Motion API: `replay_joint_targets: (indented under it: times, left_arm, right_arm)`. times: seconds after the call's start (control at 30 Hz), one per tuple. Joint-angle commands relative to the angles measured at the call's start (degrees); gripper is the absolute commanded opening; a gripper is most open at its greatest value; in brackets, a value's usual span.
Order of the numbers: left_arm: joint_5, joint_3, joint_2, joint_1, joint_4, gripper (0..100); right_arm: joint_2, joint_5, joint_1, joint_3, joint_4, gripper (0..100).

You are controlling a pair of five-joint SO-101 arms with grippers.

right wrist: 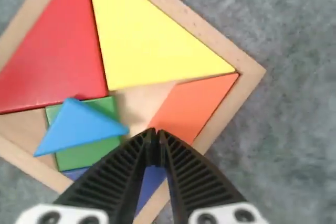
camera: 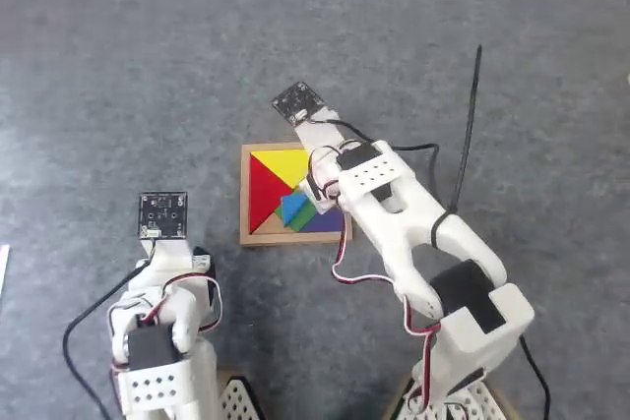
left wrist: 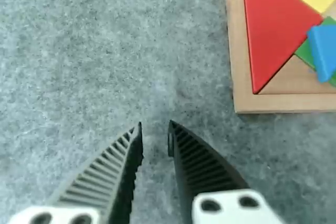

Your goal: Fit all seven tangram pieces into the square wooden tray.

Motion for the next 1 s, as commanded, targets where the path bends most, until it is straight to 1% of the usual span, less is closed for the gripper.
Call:
replay_joint_targets:
  times: [0.0, 0.13, 0.23, 0.3, 0.47, 0.9, 0.97]
  left_arm:
    - [0.0, -0.66, -1.05, 0.18, 0.18, 8]
    - [0.0, -0.66, -1.05, 0.18, 0.18, 8]
    - [0.0, -0.66, -1.05, 0.18, 0.18, 8]
    - [0.0, -0.66, -1.05, 0.18, 0.18, 8]
    - [0.0, -0.66, -1.05, 0.18, 0.18, 8]
    - [0.0, -0.66, -1.05, 0.18, 0.18, 8]
    - [0.0, -0.66, -1.05, 0.18, 0.18, 8]
  right_arm:
    - [-7.69, -0.53, -0.84, -2.9, 3.47, 0.8]
    - [-13.49, -0.62, -5.41, -1.49, 6.73, 0.8]
    - [-12.62, -0.62, -9.54, 1.32, 1.19, 0.8]
    - [-10.77, -0.53, -10.86, 2.64, -3.21, 0.8]
    - [-6.46, -0.44, -10.95, 2.55, -6.37, 0.8]
    - [-4.53, 0.09, -11.12, 2.64, -5.23, 0.8]
    - [-4.53, 1.23, -11.12, 2.64, -4.09, 0.8]
